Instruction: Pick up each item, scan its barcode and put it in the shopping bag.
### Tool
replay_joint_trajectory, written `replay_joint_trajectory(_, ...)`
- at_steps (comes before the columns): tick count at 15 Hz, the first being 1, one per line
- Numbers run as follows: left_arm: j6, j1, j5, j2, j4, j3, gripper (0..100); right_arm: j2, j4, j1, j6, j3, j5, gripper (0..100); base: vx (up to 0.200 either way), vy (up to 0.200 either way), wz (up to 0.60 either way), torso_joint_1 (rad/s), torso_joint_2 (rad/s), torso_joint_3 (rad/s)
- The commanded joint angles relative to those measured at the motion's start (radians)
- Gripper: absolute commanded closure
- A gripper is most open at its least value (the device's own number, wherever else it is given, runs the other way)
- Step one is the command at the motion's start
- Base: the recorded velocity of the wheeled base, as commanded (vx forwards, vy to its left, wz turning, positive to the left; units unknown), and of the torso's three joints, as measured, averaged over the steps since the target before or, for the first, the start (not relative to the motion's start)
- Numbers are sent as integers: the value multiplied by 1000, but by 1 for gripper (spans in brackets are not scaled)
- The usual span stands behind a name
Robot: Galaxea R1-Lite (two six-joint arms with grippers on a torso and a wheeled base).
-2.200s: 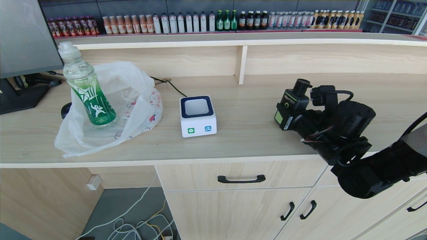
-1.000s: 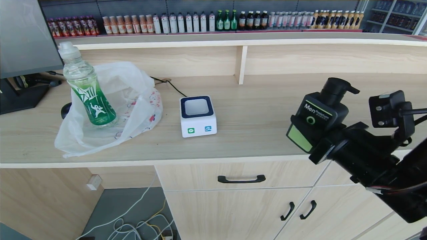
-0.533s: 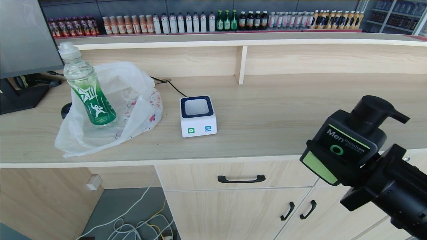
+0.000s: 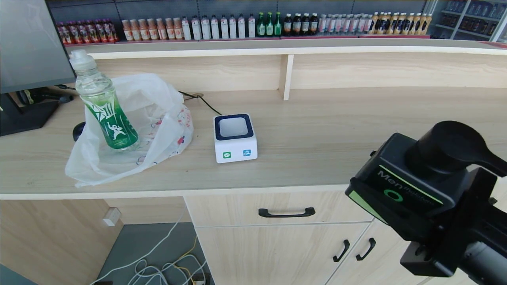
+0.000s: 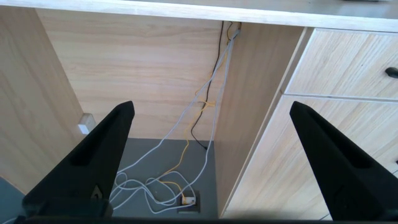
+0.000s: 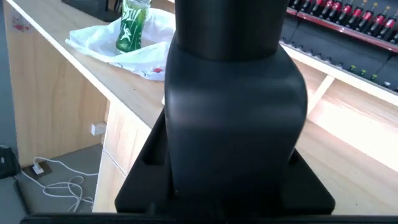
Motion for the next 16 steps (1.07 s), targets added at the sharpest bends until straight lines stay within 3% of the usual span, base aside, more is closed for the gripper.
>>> replay_joint_trajectory(1, 0, 0, 0, 0, 0, 0, 0, 28, -1, 43, -44, -21, 8, 100, 0, 0, 0, 0, 0, 0)
replay_joint_trajectory(2, 0, 0, 0, 0, 0, 0, 0, 35, -1, 45, -63, -32, 25, 100, 0, 0, 0, 0, 0, 0)
replay_joint_trajectory(4, 0, 0, 0, 0, 0, 0, 0, 86, -1, 51, -193, -98, 212, 100, 0, 0, 0, 0, 0, 0)
replay_joint_trajectory(6, 0, 0, 0, 0, 0, 0, 0, 120, -1, 54, -250, -125, 295, 100, 0, 0, 0, 0, 0, 0)
replay_joint_trajectory(8, 0, 0, 0, 0, 0, 0, 0, 130, -1, 59, -300, -130, 290, 100, 0, 0, 0, 0, 0, 0)
replay_joint_trajectory(9, 0, 0, 0, 0, -1, 0, 0, 163, -5, 45, -463, -176, 289, 100, 0, 0, 0, 0, 0, 0)
replay_joint_trajectory(12, 0, 0, 0, 0, 0, 0, 0, 190, -59, 33, -768, -246, 289, 100, 0, 0, 0, 0, 0, 0)
replay_joint_trajectory(16, 0, 0, 0, 0, 0, 0, 0, 226, -148, 114, -862, -199, 290, 100, 0, 0, 0, 0, 0, 0)
